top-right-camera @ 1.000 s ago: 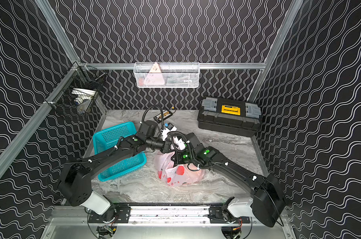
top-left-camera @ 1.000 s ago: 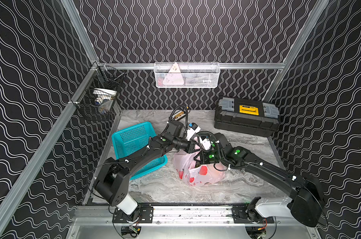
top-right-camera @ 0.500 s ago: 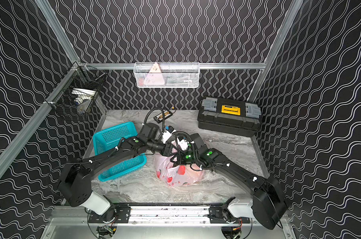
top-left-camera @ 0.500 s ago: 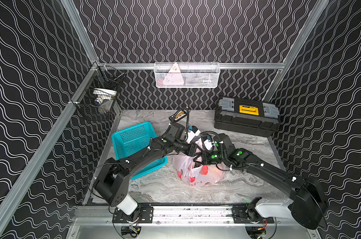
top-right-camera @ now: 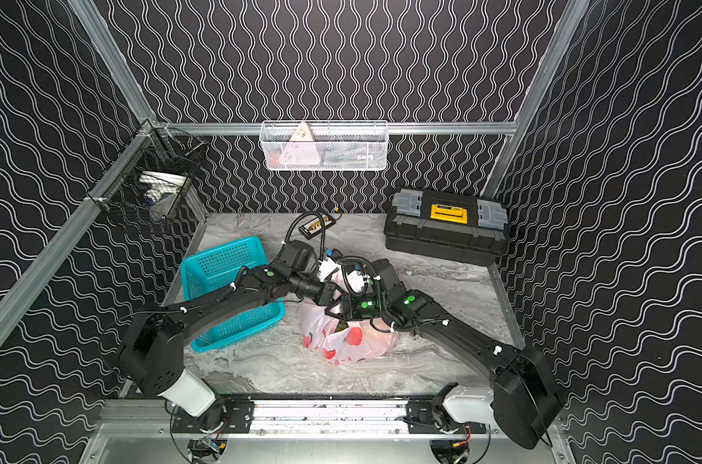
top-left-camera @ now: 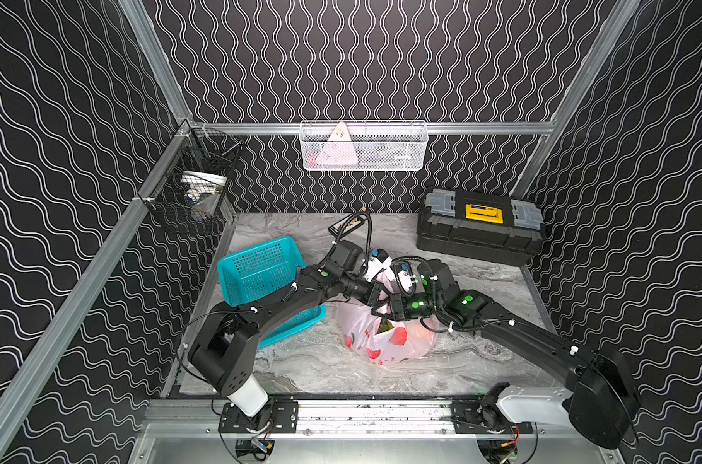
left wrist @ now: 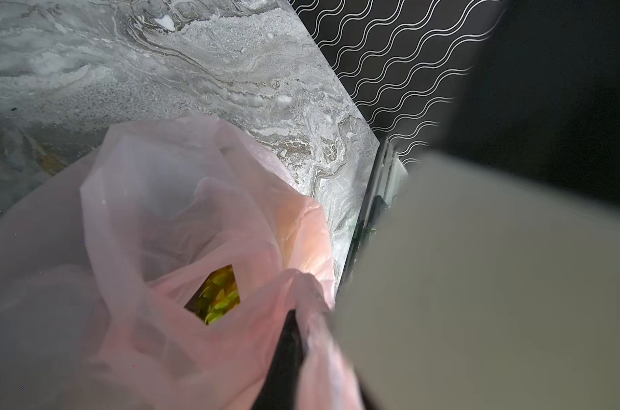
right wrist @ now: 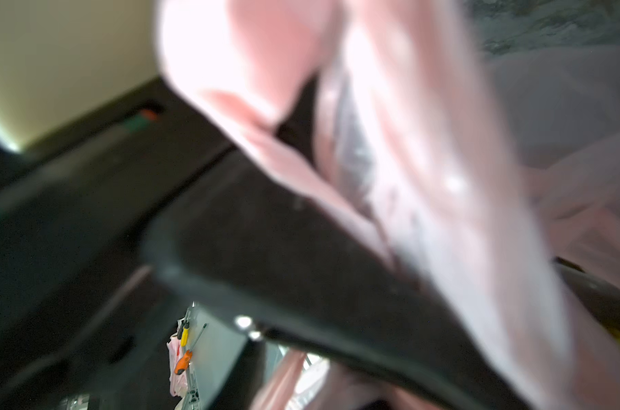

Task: Place the pineapple into a plastic bag & tie a knot
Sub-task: Cross the plastic bag at the center of the board.

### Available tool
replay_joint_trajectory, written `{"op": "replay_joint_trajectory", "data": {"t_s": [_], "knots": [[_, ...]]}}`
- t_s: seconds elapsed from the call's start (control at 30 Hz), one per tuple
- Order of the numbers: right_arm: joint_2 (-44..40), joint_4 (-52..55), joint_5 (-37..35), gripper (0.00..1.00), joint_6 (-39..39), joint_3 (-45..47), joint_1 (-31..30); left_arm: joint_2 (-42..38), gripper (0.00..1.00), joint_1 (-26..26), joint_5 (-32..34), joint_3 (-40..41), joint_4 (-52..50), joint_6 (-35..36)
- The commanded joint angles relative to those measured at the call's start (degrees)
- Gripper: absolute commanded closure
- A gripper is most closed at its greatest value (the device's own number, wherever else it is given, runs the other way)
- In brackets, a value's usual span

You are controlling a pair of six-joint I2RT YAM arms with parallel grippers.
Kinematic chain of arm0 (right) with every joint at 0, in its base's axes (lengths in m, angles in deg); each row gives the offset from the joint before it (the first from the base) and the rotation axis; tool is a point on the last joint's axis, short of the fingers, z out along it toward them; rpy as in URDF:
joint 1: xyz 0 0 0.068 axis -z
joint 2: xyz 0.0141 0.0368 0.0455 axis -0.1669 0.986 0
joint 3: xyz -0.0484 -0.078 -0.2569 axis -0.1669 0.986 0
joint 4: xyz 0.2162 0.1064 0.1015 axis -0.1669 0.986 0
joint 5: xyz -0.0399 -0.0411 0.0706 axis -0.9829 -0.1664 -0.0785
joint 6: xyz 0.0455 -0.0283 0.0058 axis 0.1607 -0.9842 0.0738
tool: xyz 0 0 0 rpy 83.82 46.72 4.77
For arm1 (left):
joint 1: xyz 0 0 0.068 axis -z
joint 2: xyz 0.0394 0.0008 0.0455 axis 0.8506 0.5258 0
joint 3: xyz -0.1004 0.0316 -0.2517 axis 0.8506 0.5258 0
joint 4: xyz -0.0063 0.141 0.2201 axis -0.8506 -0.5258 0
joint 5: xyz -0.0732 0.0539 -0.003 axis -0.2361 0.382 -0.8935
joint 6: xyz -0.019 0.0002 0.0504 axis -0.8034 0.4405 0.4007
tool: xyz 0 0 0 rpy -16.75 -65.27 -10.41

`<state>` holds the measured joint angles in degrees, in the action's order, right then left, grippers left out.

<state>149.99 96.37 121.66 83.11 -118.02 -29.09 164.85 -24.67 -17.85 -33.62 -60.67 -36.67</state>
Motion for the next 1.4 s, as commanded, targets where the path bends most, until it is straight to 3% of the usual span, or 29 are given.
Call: {"op": "replay_joint_trajectory", "data": {"t_s": [0.0, 0.17, 0.3, 0.5, 0.67, 0.93, 1.2, 1.37], "knots": [[-2.82, 3.64, -0.30, 0.48, -4.19, -2.58, 0.76, -0.01, 1.00, 0.06, -2.22, -1.22, 0.49, 1.26], [-11.58, 14.22, -1.75, 0.44, -9.06, -6.72, 4.88, 0.73, 1.00, -0.12, -2.97, -2.31, 1.80, 2.25], [-16.90, 15.68, -1.92, 0.45, -8.84, -6.31, 11.70, 1.33, 1.00, -1.07, -3.82, -2.41, 2.72, 2.30], [-11.44, 13.12, -2.06, 0.40, -7.45, -4.39, 16.26, 0.73, 1.00, -2.65, -6.14, -1.64, 5.43, 1.05], [-5.97, 5.00, 5.01, 0.30, -6.70, -0.80, 15.96, 0.52, 1.00, -3.14, -6.67, -2.25, 4.22, 1.58], [-4.14, 0.31, 4.62, 0.16, -8.40, 1.48, 12.95, 1.40, 1.00, -3.18, -7.52, -2.62, 4.75, 0.91], [3.21, 4.67, -0.77, 0.18, -13.29, -1.93, 5.50, 1.21, 1.00, -3.16, -7.76, -2.53, 5.21, 0.32], [4.22, 4.98, -3.79, 0.22, -13.25, -1.07, 4.59, 0.58, 1.00, -3.19, -7.94, -2.87, 4.63, 0.50]]}}
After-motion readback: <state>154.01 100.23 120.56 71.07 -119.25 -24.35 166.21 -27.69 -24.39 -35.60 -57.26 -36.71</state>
